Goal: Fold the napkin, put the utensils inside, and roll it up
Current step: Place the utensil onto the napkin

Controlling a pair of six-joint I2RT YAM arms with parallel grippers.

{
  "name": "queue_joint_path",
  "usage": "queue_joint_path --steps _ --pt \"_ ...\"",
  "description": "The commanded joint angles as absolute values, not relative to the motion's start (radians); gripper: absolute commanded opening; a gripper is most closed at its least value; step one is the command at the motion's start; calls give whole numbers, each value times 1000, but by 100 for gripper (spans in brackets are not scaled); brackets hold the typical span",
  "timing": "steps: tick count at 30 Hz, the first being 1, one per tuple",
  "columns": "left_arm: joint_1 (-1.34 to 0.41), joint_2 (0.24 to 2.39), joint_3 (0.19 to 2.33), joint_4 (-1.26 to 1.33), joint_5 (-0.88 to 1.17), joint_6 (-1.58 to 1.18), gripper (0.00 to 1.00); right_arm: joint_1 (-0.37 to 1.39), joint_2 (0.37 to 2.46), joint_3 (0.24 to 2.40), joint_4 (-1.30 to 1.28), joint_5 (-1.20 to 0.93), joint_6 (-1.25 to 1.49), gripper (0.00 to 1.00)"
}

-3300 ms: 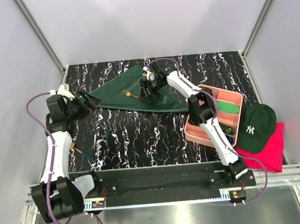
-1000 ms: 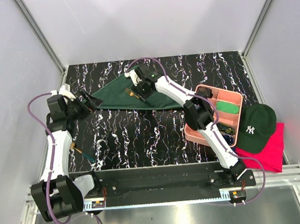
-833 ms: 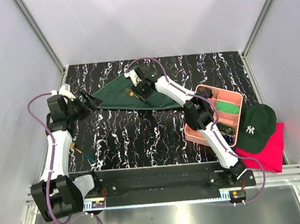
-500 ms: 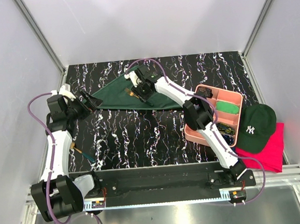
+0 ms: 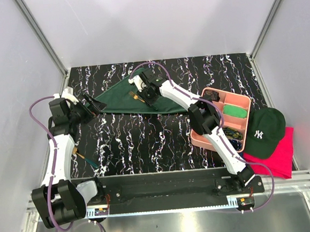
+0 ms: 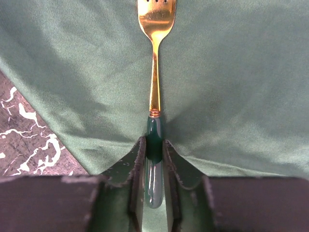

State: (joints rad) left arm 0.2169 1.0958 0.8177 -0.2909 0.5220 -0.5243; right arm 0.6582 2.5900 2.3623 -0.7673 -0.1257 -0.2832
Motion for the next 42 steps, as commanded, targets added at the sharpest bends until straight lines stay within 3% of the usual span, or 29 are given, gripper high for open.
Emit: queue_joint_path --steps 1,13,42 --pt "215 1097 853 -249 561 -526 99 660 2605 2381 -762 -153 -308 19" --pt "215 1104 853 -247 571 -529 99 660 2568 2390 -761 -153 -377 0" --pt "216 1127 853 -245 577 -531 99 660 2540 2310 -654 -181 -776 1"
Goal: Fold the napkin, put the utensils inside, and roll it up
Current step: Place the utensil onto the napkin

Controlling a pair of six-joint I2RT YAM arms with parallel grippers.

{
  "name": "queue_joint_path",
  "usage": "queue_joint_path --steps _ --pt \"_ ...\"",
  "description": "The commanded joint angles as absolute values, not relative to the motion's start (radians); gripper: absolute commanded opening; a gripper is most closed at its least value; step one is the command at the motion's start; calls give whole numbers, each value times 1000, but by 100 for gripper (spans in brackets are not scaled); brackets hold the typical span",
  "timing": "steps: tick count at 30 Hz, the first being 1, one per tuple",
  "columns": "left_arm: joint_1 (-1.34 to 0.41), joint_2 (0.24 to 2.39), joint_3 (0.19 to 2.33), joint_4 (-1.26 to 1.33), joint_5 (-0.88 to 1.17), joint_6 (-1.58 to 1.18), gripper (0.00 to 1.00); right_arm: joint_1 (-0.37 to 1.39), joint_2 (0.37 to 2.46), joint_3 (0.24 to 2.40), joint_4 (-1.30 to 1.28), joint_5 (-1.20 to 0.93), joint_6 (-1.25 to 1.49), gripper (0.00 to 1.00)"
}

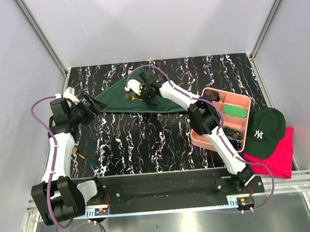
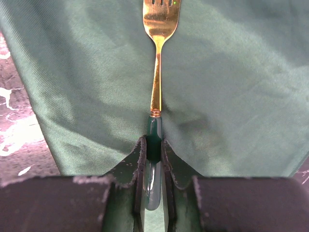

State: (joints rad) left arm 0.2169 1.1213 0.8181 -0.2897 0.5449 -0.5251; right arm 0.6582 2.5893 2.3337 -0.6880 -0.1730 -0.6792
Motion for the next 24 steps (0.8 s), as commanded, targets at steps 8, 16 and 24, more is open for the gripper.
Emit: queue_joint_path --steps 8,16,24 --pt "216 1138 854 -245 575 -531 99 660 2527 2301 -629 -192 -818 5" --pt "219 1144 856 -245 577 -531 99 660 2490 2286 -611 -193 -847 5" --pt "219 1147 856 -245 578 -531 99 658 2511 2307 -584 -175 -868 5"
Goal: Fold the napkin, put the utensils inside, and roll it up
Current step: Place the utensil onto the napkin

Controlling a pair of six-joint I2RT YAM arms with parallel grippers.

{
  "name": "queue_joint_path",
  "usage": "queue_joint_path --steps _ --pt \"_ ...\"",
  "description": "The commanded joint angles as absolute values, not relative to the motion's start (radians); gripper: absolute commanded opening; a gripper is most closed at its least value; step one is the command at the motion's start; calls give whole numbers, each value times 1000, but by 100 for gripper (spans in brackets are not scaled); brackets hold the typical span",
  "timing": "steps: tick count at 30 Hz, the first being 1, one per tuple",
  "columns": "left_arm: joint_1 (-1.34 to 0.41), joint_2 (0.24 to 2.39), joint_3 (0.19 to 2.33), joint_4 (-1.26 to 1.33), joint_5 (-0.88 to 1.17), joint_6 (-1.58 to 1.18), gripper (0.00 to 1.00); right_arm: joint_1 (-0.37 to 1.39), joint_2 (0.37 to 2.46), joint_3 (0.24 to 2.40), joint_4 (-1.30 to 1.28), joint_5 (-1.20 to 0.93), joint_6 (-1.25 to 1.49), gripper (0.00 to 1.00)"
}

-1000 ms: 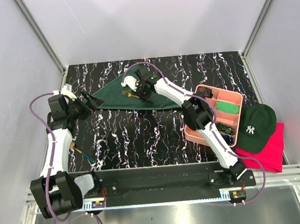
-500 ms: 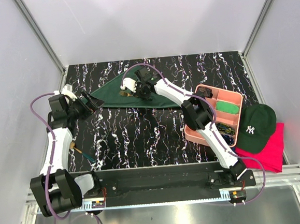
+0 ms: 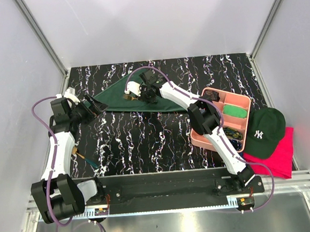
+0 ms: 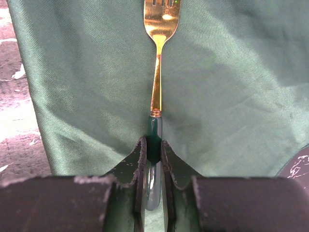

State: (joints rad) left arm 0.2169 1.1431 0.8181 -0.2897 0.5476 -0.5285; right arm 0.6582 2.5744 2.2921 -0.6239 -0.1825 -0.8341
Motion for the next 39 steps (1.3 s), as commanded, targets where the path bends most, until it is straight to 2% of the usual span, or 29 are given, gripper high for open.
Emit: queue_joint_path --steps 1,34,38,39 --pt "219 1147 856 -245 577 -531 99 657 2517 2312 -581 -172 -876 5" --pt "224 1160 856 -242 592 -537 99 637 2520 2246 -495 -181 -936 11" --pt "225 1160 856 -242 591 -537 99 638 2520 2240 -488 -163 -927 15" --pt "224 1160 856 -241 592 -537 99 637 2520 2240 -485 -160 -923 20"
